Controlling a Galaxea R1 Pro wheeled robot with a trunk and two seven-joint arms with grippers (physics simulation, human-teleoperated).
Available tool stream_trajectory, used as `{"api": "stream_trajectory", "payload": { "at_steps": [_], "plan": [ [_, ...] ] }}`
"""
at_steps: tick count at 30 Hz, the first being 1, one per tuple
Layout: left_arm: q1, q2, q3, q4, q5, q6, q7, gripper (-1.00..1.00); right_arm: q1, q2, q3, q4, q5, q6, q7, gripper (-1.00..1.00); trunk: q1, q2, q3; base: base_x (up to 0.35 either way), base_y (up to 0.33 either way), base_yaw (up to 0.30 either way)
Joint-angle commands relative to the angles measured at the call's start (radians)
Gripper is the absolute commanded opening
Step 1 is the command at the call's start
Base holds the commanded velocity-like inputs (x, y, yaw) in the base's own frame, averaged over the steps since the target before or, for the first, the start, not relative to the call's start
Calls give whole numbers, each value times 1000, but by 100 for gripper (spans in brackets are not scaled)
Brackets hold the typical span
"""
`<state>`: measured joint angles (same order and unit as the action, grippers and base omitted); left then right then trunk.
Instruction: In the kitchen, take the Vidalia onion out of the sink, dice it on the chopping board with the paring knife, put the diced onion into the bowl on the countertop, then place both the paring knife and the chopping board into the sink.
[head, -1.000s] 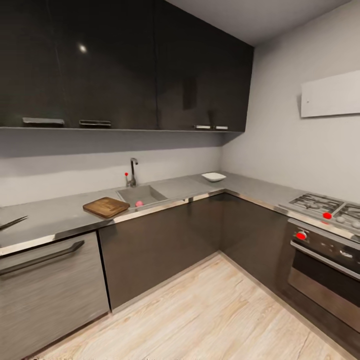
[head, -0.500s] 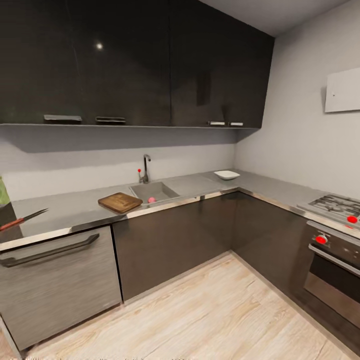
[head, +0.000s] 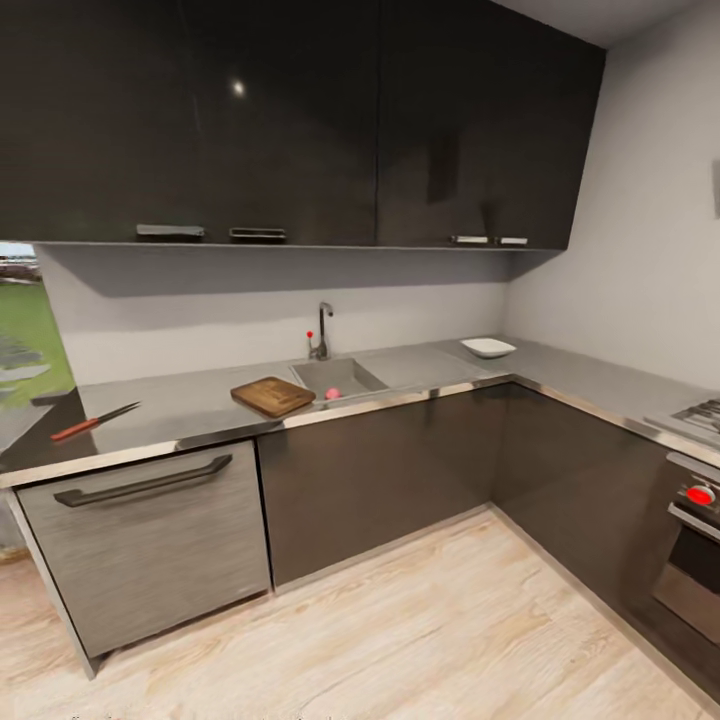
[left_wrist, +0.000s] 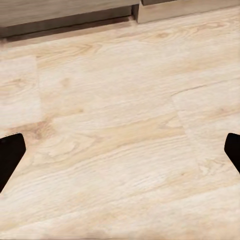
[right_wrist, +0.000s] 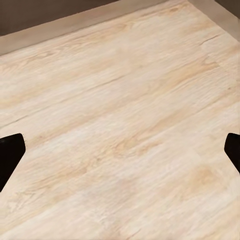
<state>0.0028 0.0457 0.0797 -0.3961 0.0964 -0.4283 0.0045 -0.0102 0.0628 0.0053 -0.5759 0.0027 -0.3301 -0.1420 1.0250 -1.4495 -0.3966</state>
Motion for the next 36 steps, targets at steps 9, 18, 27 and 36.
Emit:
{"api": "stream_trajectory", "payload": {
  "at_steps": [9, 18, 27, 36],
  "plan": [
    [0, 0, -3, -1, 9, -1, 0, 100, -1, 0, 1, 1, 0, -3, -4, 100, 0, -1, -11, 0, -84, 218],
    [0, -1, -3, -1, 9, -1, 0, 100, -1, 0, 1, 1, 0, -3, -4, 100, 0, -1, -21, 91, -137, 222],
    [0, -1, -4, -1, 9, -2, 0, 100, -1, 0, 1, 1, 0, -3, -4, 100, 0, -1, -31, 199, -217, 222],
    [0, -1, -3, -2, 9, -1, 0, 100, -1, 1, 1, 2, 0, -3, -5, 100, 0, -1, -41, 201, -209, 224]
  ]
}}
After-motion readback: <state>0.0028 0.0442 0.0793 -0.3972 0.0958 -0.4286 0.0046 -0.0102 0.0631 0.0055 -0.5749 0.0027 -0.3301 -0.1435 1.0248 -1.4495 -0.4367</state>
